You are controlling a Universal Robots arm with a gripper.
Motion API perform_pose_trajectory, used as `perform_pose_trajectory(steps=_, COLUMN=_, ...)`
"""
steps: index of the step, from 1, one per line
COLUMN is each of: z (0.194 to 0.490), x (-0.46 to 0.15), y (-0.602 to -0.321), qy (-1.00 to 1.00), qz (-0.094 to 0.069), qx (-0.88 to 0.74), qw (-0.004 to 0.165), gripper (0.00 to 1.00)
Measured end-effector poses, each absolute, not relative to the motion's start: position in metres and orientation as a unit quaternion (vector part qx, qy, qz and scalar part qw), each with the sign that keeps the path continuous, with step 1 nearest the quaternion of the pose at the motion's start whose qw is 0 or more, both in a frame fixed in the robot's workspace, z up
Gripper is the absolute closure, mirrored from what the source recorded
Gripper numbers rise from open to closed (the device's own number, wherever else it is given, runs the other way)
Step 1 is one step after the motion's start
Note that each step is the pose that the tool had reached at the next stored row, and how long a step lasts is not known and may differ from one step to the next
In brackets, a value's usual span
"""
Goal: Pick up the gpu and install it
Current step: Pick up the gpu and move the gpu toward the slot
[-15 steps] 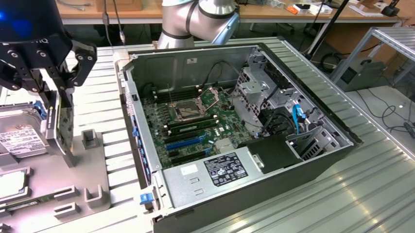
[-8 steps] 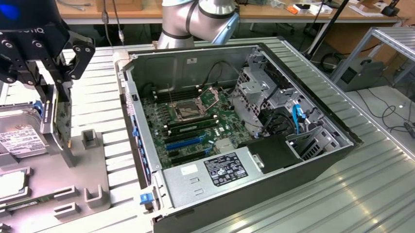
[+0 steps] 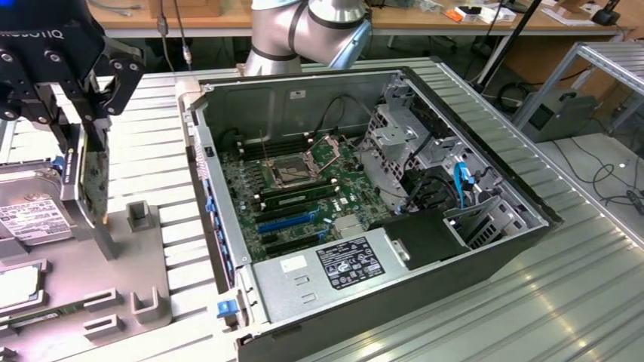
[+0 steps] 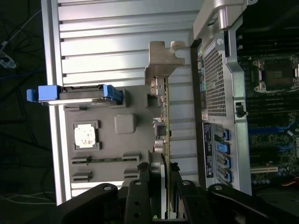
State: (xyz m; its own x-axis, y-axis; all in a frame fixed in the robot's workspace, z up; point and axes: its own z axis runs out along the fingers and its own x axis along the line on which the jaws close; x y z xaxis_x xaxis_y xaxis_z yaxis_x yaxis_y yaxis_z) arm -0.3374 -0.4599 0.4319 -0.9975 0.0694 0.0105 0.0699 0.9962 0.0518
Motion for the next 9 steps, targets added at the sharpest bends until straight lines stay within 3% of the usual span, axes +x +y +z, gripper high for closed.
perform_pose_trajectory(steps=9, z=0.4381, x=-0.3366, y=-0.4599, qy=-0.999, qz=-0.026, qx=-0.035, qw=0.004, gripper=0.73)
